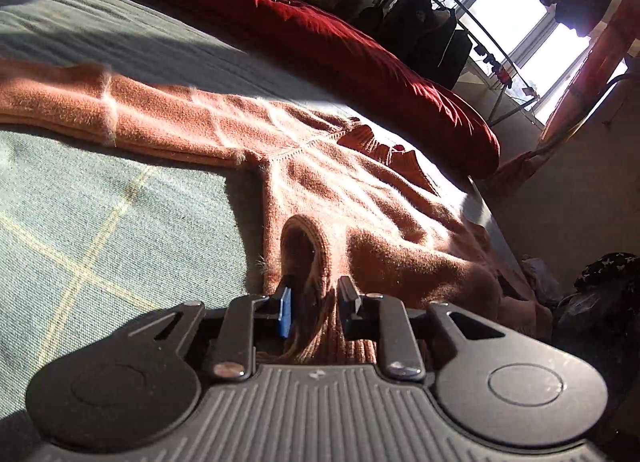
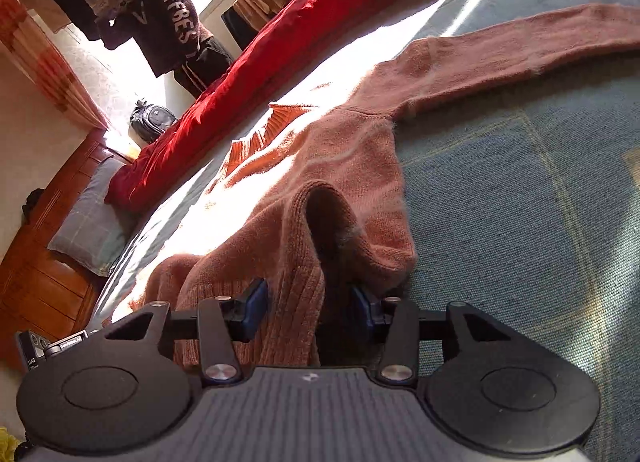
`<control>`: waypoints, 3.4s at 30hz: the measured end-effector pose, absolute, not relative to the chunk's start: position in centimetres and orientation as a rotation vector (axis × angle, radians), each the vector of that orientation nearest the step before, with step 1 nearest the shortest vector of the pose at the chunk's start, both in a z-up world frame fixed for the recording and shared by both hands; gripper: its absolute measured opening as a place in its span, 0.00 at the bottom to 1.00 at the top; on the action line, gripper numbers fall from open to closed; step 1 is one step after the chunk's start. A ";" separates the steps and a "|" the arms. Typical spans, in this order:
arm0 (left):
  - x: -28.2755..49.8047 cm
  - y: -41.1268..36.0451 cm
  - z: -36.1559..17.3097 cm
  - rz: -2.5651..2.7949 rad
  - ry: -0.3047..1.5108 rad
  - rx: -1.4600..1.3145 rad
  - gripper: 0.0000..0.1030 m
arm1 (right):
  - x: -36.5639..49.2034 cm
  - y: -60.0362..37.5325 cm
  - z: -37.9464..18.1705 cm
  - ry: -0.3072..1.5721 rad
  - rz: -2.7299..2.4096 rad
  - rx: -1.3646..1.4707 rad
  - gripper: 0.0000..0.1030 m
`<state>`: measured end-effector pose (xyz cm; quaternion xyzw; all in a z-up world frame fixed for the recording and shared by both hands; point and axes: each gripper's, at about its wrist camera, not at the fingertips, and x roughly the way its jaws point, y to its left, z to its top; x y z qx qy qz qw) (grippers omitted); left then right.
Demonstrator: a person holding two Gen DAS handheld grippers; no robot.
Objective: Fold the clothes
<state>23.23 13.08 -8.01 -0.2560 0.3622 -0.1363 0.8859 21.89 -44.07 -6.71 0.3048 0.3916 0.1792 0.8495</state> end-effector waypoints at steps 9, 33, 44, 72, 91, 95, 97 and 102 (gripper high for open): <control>19.9 12.3 -8.4 -0.360 0.750 -0.462 0.48 | 18.8 -42.8 -8.3 0.809 0.489 0.582 0.68; 23.8 11.4 -12.1 -0.485 0.797 -0.609 0.57 | 21.2 -41.8 -9.2 0.778 0.666 0.647 0.68; 23.2 11.0 -11.5 -0.438 0.819 -0.715 0.13 | 20.6 -40.0 -7.6 0.778 0.616 0.635 0.11; 10.3 13.9 -2.4 -0.250 0.851 -0.387 0.09 | 9.7 -43.6 -0.5 1.013 0.386 0.354 0.26; 25.7 11.5 -8.5 -0.187 0.845 -0.457 0.34 | 15.6 -38.8 0.0 0.837 0.465 0.483 0.41; 28.1 11.0 -10.5 -0.183 0.840 -0.469 0.39 | 16.2 -39.0 -1.0 0.822 0.455 0.526 0.41; 29.0 10.5 -10.9 -0.193 0.823 -0.461 0.39 | 16.5 -39.1 -1.4 0.817 0.439 0.531 0.42; 30.1 9.4 -10.6 -0.176 0.821 -0.402 0.06 | 17.4 -39.4 -2.5 0.823 0.415 0.557 0.44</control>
